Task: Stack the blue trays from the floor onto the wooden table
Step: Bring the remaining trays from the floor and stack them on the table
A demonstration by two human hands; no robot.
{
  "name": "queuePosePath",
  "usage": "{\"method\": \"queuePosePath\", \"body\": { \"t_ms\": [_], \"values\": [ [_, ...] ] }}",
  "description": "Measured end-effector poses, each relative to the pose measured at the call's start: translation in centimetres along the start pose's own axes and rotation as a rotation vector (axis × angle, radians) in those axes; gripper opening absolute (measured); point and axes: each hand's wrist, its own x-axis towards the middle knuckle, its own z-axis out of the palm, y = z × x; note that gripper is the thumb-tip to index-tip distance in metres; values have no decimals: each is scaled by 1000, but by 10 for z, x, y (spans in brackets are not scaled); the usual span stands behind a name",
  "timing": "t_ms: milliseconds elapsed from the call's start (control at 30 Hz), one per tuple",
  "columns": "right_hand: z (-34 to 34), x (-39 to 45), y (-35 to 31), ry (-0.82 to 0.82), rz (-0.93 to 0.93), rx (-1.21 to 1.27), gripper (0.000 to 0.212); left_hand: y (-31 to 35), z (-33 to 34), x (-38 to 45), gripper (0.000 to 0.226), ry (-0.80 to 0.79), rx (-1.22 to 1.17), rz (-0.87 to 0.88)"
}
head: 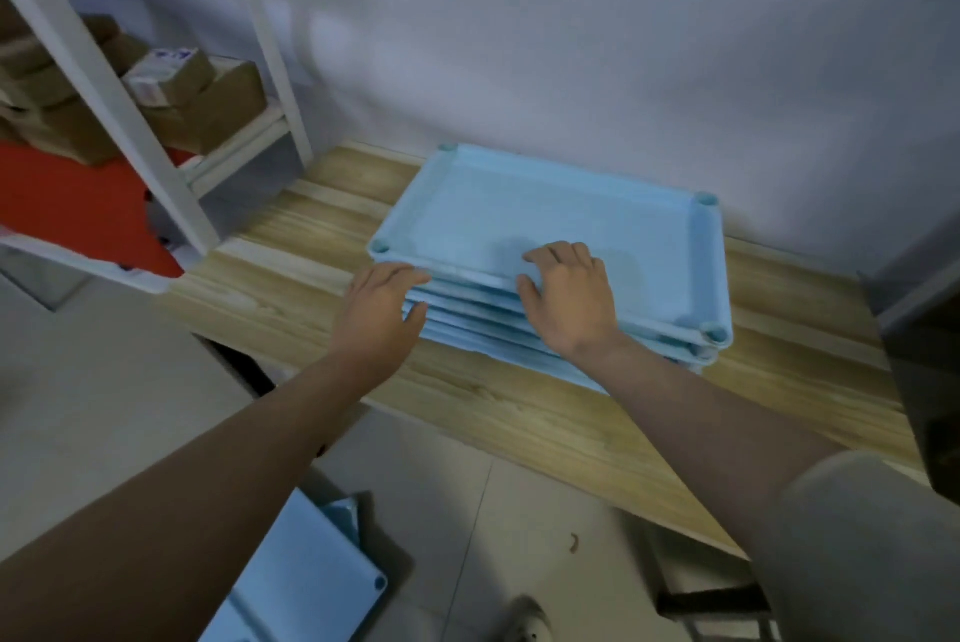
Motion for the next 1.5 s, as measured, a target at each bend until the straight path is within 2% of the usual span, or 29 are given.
{"method": "queuePosePath", "body": {
  "t_ms": [133,267,500,667,900,1133,1500],
  "values": [
    [16,-14,-65,84,-184,115,30,-54,-29,-39,32,1,-28,-129],
    [42,-37,-120,19,-309,194,30,-110,-47,-85,30,-77,-129,-356],
    [106,-80,-171,-330,-301,257,31,-192,-42,-162,34,-124,-234,-665],
    [152,-91,-185,-593,-233,316,32,-225,-23,-203,35,-76,-340,-857],
    [228,-109,-177,-785,-223,314,35,-248,43,-248,37,-28,-428,-1067],
    [311,-126,-157,-827,-198,305,32,-282,123,-289,41,-1,-523,-1254],
    [480,-180,-140,-990,-104,288,36,-376,256,-343,40,44,-546,-1355]
  ]
}}
